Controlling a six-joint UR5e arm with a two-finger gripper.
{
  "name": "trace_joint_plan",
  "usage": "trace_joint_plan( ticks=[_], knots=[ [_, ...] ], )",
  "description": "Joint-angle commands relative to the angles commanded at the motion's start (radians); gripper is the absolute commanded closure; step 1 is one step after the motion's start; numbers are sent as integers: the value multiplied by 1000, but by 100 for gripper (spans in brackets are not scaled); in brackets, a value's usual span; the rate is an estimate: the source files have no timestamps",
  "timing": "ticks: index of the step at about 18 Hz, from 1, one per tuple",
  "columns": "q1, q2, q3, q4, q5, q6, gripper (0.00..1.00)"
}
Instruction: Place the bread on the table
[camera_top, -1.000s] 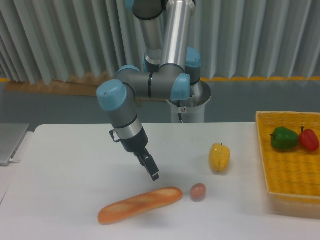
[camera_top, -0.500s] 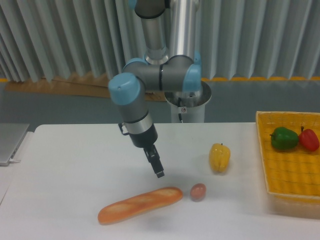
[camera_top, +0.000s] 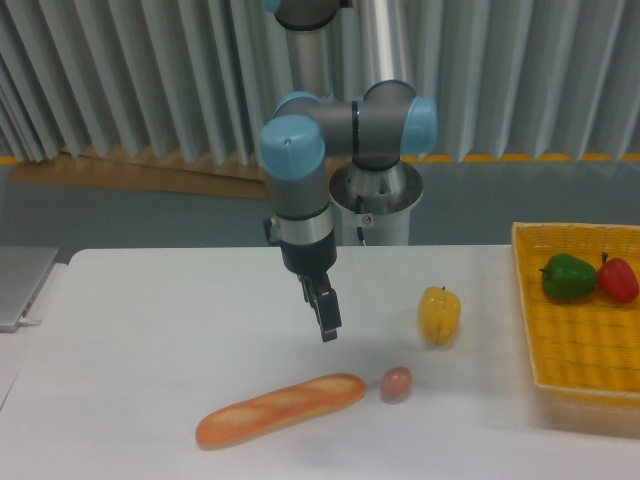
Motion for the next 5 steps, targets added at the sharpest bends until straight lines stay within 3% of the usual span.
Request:
trace_joint_plan(
  ticks=[5],
  knots=[
    [14, 6, -20, 0, -2, 0, 0]
  ],
)
